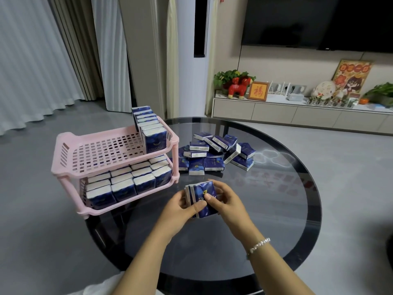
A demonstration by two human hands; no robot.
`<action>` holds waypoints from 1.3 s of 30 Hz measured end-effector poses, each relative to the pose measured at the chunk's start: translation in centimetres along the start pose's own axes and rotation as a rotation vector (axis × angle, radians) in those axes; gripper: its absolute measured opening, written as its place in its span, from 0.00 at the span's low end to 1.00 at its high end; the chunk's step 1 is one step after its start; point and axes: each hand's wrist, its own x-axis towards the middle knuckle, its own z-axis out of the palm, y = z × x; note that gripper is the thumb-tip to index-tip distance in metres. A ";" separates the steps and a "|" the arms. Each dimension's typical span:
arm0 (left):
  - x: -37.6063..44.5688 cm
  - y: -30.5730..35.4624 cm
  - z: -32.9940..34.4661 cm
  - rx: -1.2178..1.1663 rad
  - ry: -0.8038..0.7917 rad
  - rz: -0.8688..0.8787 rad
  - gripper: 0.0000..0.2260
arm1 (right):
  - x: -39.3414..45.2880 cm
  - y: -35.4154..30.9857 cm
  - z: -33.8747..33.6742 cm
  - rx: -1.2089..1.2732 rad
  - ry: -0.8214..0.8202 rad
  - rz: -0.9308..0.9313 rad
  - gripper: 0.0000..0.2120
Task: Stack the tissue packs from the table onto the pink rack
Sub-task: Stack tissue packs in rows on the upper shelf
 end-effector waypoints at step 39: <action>-6.3 17.2 -11.2 0.888 0.076 0.232 0.28 | 6.0 -16.7 7.0 -0.502 -0.629 -0.269 0.24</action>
